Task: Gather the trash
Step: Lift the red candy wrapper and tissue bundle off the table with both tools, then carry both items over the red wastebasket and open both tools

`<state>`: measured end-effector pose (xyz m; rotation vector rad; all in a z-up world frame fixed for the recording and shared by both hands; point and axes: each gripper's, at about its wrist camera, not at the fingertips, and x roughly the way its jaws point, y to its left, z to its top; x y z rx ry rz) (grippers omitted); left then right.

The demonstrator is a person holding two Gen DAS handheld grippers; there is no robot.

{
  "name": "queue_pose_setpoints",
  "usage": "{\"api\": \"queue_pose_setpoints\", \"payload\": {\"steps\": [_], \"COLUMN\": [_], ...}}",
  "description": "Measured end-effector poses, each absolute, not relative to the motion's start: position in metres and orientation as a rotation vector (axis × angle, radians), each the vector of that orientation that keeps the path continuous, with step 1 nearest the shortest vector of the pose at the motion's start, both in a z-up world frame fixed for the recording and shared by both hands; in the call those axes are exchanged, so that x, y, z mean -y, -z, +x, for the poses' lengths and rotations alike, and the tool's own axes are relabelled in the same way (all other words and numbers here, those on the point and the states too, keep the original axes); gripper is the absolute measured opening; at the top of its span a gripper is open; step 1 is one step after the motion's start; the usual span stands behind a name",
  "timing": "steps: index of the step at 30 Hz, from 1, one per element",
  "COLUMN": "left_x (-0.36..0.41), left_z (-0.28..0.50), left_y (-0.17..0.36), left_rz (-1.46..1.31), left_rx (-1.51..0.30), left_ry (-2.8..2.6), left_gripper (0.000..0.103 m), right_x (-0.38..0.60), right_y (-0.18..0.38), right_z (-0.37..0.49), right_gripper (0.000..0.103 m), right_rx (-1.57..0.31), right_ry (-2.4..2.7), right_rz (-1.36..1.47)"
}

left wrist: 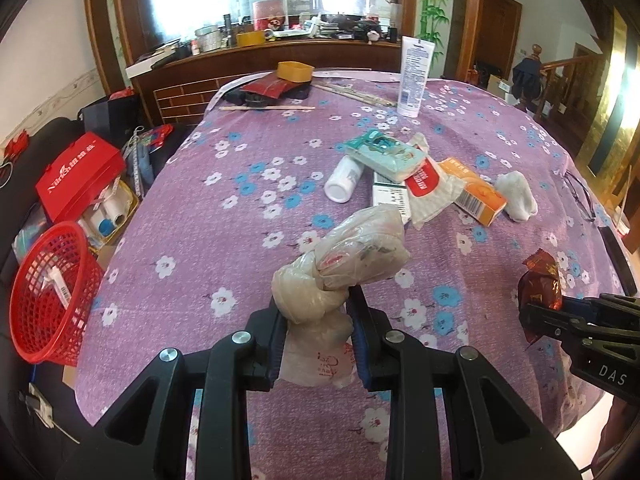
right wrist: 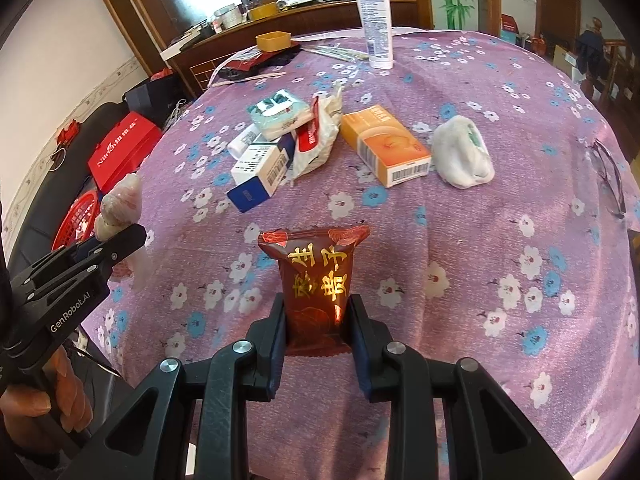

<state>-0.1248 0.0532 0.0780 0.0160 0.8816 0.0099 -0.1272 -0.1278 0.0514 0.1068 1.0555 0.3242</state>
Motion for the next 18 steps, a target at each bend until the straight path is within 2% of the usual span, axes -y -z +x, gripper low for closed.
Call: {"api": "queue_pose_setpoints", "payload": {"steps": [18], "left_x": [-0.104], "left_z": [-0.158], "left_y": [-0.1], "left_rz": [-0.072], "left_rx": [-0.849], "left_ry": [-0.162], "left_gripper": [0.028], "right_x": [0.082], "right_y": [-0.067], "right_z": [-0.114], "right_gripper": [0.032], "right_rx": [-1.05], "right_ry": [-0.493], "right_rz": [0.014]}}
